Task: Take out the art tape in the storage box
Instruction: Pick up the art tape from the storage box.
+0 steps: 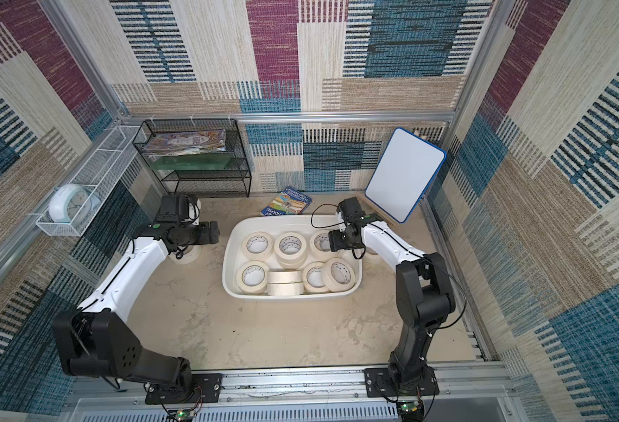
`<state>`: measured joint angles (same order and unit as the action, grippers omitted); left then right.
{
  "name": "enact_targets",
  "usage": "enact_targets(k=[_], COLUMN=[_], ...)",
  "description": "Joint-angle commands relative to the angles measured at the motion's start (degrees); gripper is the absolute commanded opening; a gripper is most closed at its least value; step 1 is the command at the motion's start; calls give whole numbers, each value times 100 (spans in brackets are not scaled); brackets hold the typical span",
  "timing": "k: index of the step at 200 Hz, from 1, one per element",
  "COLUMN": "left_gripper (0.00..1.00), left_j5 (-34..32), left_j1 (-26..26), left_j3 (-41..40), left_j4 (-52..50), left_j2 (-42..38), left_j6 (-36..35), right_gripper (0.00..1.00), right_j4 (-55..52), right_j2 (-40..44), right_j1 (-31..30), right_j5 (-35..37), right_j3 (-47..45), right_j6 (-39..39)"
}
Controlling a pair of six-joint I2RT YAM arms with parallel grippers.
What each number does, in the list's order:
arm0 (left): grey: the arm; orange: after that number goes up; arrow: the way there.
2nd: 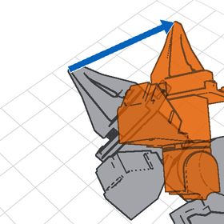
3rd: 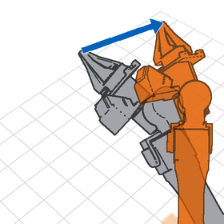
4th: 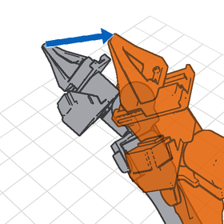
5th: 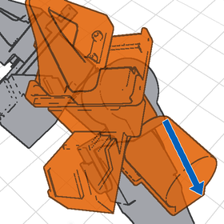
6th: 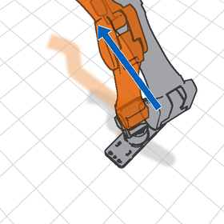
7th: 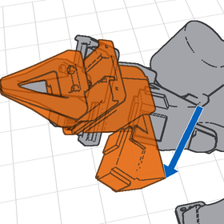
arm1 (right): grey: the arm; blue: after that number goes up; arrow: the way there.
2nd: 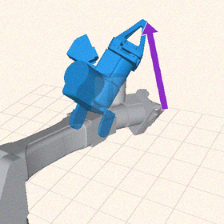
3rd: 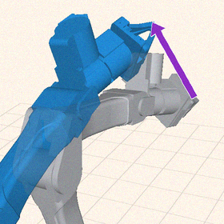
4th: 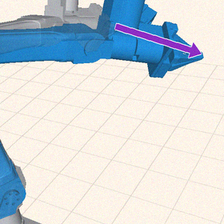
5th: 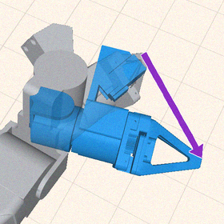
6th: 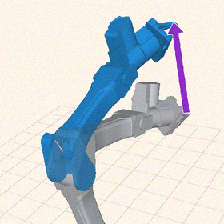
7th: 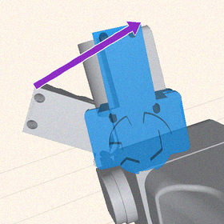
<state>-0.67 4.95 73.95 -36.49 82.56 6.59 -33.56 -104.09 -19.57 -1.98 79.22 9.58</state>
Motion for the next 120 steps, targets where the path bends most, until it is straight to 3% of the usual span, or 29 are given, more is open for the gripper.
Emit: enact_targets(k=[1, 28, 51, 84, 120], left_gripper=[95, 96, 96, 96, 96], left_j5=[-169, -418, -498, -716, -741], left_j1=[492, 1326, 1806, 2177, 2320], left_j3=[-240, -567, -721, -854, -806], left_j4=[-8, 134, 117, 120, 187], left_j2=[-371, -769, -891, -848, -635], left_j6=[451, 732, 901, 1075, 1016], right_gripper=[65, 52, 27, 1, 0], right_j4=[162, 362, 443, 413, -27], right_j2=[-249, -444, -502, -414, 194], right_j1=[-2, -2, -3, -11, -11], right_j5=[-24, -13, -33, 112, 491], right_j3=[91, 137, 155, 164, 329], right_j6=[-31, 6, 17, 4, -12])
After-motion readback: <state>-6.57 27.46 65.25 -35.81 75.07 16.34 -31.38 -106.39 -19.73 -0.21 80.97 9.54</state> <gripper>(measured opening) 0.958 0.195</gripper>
